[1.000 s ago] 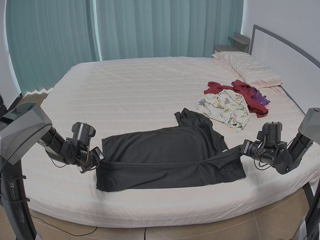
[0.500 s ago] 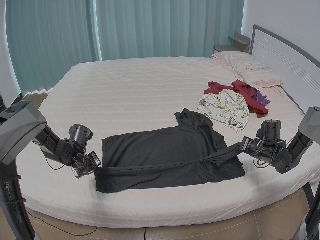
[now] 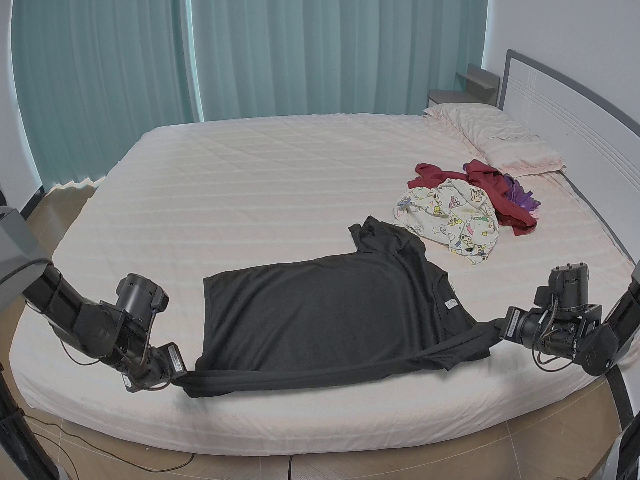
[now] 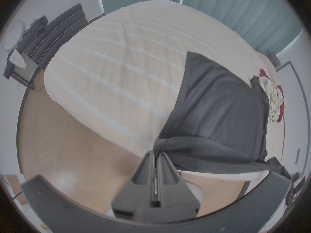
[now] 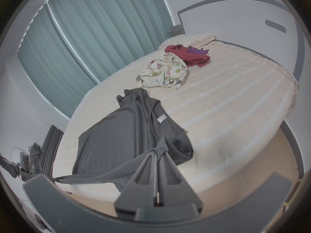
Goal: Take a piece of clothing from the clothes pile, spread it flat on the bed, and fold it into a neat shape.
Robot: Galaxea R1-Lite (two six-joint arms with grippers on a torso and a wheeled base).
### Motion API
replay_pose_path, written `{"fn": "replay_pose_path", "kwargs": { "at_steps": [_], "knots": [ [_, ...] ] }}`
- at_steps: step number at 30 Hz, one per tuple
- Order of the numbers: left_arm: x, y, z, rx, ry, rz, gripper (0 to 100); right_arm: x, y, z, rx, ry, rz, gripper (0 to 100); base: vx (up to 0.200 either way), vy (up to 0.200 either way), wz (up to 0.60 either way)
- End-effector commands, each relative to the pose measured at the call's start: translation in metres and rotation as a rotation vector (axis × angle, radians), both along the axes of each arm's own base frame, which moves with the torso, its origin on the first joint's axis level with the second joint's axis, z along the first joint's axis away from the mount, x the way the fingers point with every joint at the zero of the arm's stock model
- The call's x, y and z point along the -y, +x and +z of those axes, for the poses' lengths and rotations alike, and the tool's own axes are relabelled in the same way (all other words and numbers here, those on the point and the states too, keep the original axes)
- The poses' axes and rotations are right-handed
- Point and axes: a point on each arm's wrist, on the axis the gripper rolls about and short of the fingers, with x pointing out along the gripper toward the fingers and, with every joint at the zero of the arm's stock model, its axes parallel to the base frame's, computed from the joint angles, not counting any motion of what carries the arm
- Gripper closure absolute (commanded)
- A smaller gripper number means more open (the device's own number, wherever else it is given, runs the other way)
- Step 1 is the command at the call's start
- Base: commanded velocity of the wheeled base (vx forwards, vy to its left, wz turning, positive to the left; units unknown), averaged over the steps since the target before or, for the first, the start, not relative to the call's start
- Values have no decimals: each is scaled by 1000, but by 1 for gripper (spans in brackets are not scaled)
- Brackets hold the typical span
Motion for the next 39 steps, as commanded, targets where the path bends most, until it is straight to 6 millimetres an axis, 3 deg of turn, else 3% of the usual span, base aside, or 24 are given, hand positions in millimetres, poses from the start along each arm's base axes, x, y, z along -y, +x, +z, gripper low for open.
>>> {"fn": "replay_pose_path", "kwargs": {
  "at_steps": [1, 5, 10, 18, 29, 39],
  "knots": [
    [9, -25, 7, -6, 4, -59, 100, 3, -20, 3, -16, -12, 9, 100, 0, 0, 0],
    [14, -27, 8, -3, 3, -82, 100, 3, -22, 3, -20, -16, 14, 100, 0, 0, 0],
    [17, -10, 13, 45, -11, -69, 100, 3, -14, 3, -10, -15, 10, 100, 0, 0, 0],
    [7, 37, 0, 65, -14, 13, 100, 0, 24, -11, -10, -16, -1, 100, 0, 0, 0],
    [13, 87, -19, 91, -32, 61, 100, -7, 72, -33, 5, -15, -11, 100, 0, 0, 0],
    [12, 114, -39, 75, -29, 100, 100, -9, 97, -46, 21, -22, -25, 100, 0, 0, 0]
  ]
}}
